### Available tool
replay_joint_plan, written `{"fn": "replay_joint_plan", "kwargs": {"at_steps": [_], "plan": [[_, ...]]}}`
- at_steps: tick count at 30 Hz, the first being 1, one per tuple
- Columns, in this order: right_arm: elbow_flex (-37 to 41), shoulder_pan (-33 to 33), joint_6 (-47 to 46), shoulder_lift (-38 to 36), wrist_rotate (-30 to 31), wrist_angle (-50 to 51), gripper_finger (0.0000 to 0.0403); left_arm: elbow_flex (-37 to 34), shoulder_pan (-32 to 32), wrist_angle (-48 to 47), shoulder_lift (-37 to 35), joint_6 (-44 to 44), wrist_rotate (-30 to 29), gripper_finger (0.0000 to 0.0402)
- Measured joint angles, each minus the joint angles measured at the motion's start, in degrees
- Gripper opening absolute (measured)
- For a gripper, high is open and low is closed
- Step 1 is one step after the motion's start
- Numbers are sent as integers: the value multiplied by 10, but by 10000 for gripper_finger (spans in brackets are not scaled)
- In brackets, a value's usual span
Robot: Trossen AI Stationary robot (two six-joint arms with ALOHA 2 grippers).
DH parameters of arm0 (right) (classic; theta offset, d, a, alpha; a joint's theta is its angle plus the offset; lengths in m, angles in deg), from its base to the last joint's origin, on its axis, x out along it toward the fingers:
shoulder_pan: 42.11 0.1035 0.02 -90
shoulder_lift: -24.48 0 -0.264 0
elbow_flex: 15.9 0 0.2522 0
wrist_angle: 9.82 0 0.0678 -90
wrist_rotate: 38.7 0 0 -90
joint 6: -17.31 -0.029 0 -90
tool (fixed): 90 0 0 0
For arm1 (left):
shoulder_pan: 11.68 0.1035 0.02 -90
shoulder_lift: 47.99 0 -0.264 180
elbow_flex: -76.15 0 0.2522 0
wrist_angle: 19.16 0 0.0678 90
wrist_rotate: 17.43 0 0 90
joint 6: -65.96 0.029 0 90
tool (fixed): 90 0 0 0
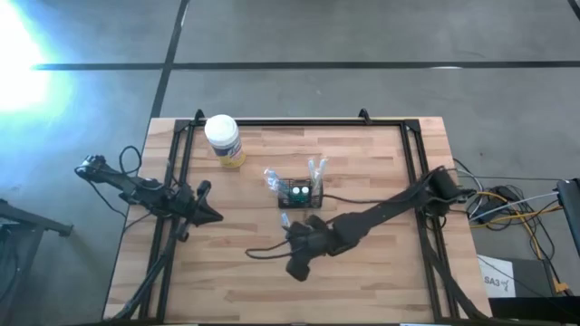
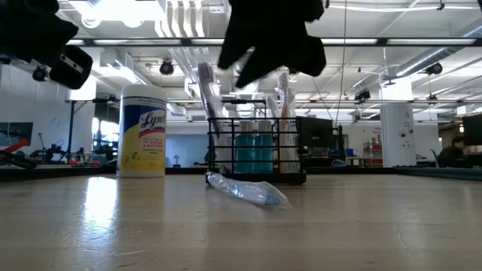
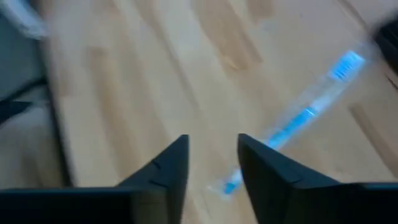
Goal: Pick & Place toothbrushing station
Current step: Put the blue toothbrush into the black mesh organizer
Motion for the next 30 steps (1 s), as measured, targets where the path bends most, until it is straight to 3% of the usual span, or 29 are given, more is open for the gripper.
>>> {"fn": "replay_joint_plan", "kwargs": {"at_steps": [5, 12, 20, 30], "plan": [[-92, -17, -65, 78, 5, 135, 201, 0, 0, -20, 0, 1, 0, 23], [-209, -37, -82, 195, 15, 198, 256, 0, 0, -26, 1, 4, 9, 23], [-323, -43, -110, 271, 37, 367, 267, 0, 0, -33, 2, 6, 13, 23], [-296, -45, -116, 276, 3, 356, 252, 0, 0, -36, 3, 1, 13, 23]]}}
